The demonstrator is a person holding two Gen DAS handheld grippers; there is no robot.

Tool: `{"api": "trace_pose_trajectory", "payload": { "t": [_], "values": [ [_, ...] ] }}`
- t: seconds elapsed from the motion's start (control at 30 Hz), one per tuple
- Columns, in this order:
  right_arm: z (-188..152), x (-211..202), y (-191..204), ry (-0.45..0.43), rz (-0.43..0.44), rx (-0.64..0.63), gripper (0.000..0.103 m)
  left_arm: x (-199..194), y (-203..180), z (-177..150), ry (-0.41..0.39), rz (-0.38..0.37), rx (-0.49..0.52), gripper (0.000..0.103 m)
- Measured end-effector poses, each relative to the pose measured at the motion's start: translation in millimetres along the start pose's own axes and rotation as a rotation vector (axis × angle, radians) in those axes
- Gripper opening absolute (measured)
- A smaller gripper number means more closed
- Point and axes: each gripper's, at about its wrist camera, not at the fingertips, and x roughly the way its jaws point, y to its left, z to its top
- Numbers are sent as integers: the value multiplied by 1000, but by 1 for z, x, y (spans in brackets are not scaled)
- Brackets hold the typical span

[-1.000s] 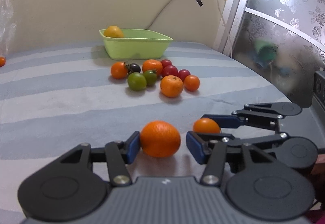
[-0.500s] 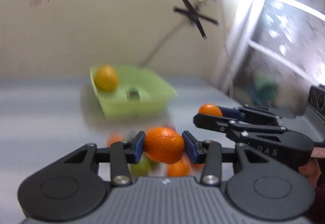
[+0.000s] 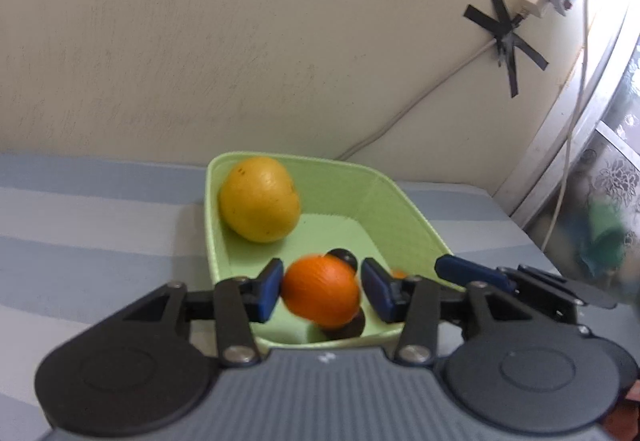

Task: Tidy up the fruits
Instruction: 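Lower both held fruits into the green basket and open both tools, then grasp another tangerine with the left tool while the right tool grasps an orange cherry tomato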

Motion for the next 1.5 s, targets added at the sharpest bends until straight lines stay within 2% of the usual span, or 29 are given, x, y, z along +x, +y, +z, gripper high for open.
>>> {"api": "trace_pose_trajectory", "payload": {
  "t": [0.1,0.23,0.37,0.47,0.53,0.67,0.73,0.87,0.93,1.13,1.17,1.2,1.23,1.37,1.5],
  "values": [
    [0,-15,1,-23,-2,-7,48,-14,-1,-2,-18,-2,1,53],
    [-11,-58,8,-73,20,-25,47,-64,-4,-16,-88,-61,24,53],
    [-46,-107,17,-68,44,-1,47,-113,-2,-59,-99,-103,58,53],
    [-73,-127,27,-48,2,-31,47,-130,2,-93,-66,-96,50,53],
    [-88,-129,32,-21,-6,-18,47,-135,0,-111,-48,-122,33,53],
    [-96,-124,34,23,-10,-13,47,-133,-37,-132,-38,-140,198,53],
    [-93,-119,33,36,-19,-32,47,-121,-51,-137,-17,-130,246,53],
    [-90,-113,33,56,-7,-56,47,-92,-54,-138,49,-108,221,53],
    [-92,-111,32,68,-13,-73,40,-88,-51,-139,66,-106,209,53],
    [-94,-103,21,94,66,-29,39,-83,-50,-140,60,-120,209,51],
    [-94,-101,20,100,81,-18,38,-83,-50,-140,58,-124,203,50],
    [-94,-101,20,104,93,-17,38,-83,-49,-139,57,-129,200,41],
    [-93,-101,21,106,101,-21,32,-84,-48,-140,61,-153,190,37],
    [-96,-108,29,108,104,-48,30,-91,-44,-142,71,-187,144,37],
    [-102,-130,40,93,121,-33,30,-119,-43,-154,73,-209,145,37]
  ]
}}
